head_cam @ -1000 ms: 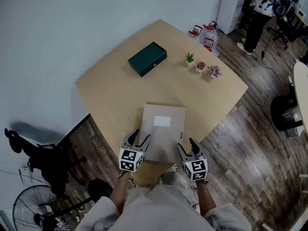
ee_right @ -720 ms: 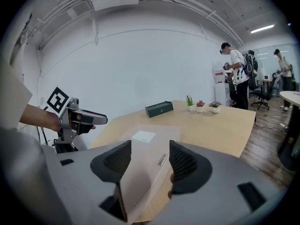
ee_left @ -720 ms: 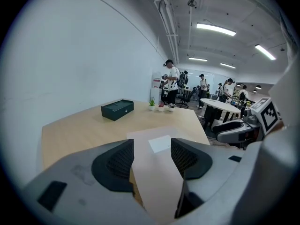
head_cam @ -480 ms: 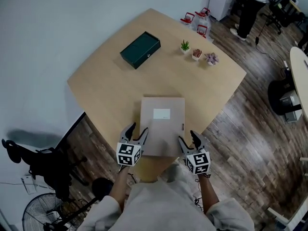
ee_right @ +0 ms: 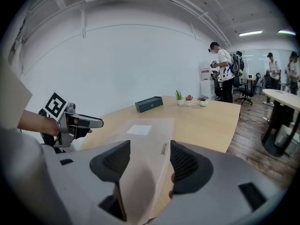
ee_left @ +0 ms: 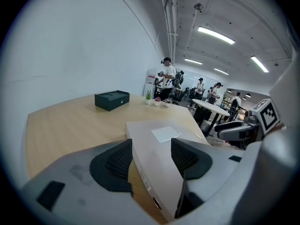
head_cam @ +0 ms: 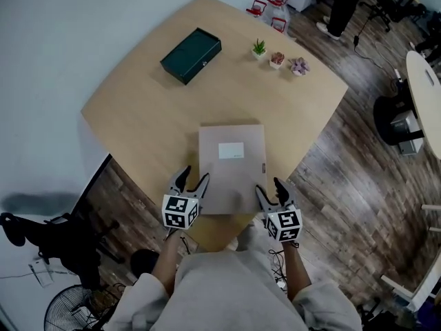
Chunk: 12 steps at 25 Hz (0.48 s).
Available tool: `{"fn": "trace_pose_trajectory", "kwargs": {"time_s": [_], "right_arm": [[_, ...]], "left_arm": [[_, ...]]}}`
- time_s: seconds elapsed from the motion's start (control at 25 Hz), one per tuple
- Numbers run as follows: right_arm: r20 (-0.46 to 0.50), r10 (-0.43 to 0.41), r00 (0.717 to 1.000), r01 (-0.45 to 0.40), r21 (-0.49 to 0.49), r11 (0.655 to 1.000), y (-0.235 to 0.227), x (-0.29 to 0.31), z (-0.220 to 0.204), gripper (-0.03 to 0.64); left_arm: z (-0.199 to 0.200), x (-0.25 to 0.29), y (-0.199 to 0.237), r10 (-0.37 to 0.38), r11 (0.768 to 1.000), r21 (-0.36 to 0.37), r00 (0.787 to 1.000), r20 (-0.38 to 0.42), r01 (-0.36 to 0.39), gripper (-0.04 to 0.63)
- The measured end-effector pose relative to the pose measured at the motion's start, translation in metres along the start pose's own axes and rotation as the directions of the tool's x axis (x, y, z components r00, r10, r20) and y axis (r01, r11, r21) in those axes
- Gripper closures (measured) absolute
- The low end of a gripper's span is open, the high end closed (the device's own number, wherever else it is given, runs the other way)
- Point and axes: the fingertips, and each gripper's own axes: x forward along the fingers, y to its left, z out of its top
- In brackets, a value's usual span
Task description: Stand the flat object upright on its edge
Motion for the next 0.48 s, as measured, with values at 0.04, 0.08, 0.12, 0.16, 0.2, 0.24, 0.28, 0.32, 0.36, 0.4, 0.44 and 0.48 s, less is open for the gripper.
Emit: {"fn": "trace_pose_trajectory", "kwargs": {"time_s": [0.04, 0.08, 0.12, 0.16, 0.2, 0.24, 0.28, 0.32, 0.36, 0.4, 0.44, 0.48], "right_arm": [[-0.005, -0.003, 1.0, 0.003, 0.005, 1.0, -0.001, 0.0, 0.0, 0.361], [-0.01, -0.004, 1.0, 0.005, 0.01, 1.0, -0.002, 0.001, 0.0, 0.356], [-0.014, -0.006, 1.0, 0.006, 0.012, 1.0, -0.003, 0.002, 0.0, 0.35], [-0.019, -0.008, 1.0, 0.009, 0.011, 1.0, -0.004, 0.003, 0.0, 0.345], [-0.024, -0.01, 1.0, 0.01, 0.01, 1.0, -0.006, 0.004, 0.0, 0.338], [-0.03, -0.01, 1.0, 0.01, 0.01, 1.0, -0.008, 0.006, -0.001, 0.331], [-0.036, -0.01, 0.999, 0.01, 0.01, 1.0, -0.01, 0.008, -0.001, 0.326], [-0.043, -0.01, 0.999, 0.011, 0.009, 1.0, -0.012, 0.01, -0.001, 0.315], [-0.05, -0.011, 0.999, 0.011, 0.007, 1.0, -0.014, 0.014, -0.002, 0.31], [-0.057, -0.01, 0.998, 0.01, 0.004, 1.0, -0.016, 0.017, -0.002, 0.305], [-0.064, -0.008, 0.998, 0.008, 0.001, 1.0, -0.018, 0.02, -0.003, 0.304], [-0.07, -0.005, 0.998, 0.005, -0.002, 1.0, -0.019, 0.024, -0.003, 0.304]], "left_arm": [[-0.002, 0.002, 0.001, -0.006, 1.0, -0.005, 1.0, -0.005, 0.006, 0.35], [-0.004, 0.003, 0.001, -0.011, 1.0, -0.008, 1.0, -0.011, 0.011, 0.348], [-0.006, 0.006, 0.002, -0.015, 1.0, -0.01, 1.0, -0.017, 0.015, 0.348], [-0.008, 0.008, 0.002, -0.019, 1.0, -0.012, 1.0, -0.023, 0.019, 0.348], [-0.011, 0.01, 0.002, -0.022, 1.0, -0.018, 0.999, -0.029, 0.022, 0.348], [-0.013, 0.012, 0.003, -0.024, 0.999, -0.024, 0.999, -0.034, 0.023, 0.348], [-0.015, 0.015, 0.004, -0.024, 0.999, -0.031, 0.999, -0.039, 0.022, 0.347], [-0.016, 0.017, 0.006, -0.024, 0.999, -0.037, 0.999, -0.044, 0.022, 0.344], [-0.018, 0.019, 0.007, -0.024, 0.999, -0.043, 0.998, -0.049, 0.022, 0.341], [-0.019, 0.021, 0.008, -0.026, 0.998, -0.051, 0.998, -0.054, 0.024, 0.34], [-0.02, 0.023, 0.01, -0.029, 0.998, -0.061, 0.998, -0.059, 0.026, 0.339], [-0.022, 0.025, 0.011, -0.033, 0.997, -0.073, 0.997, -0.063, 0.028, 0.337]]}}
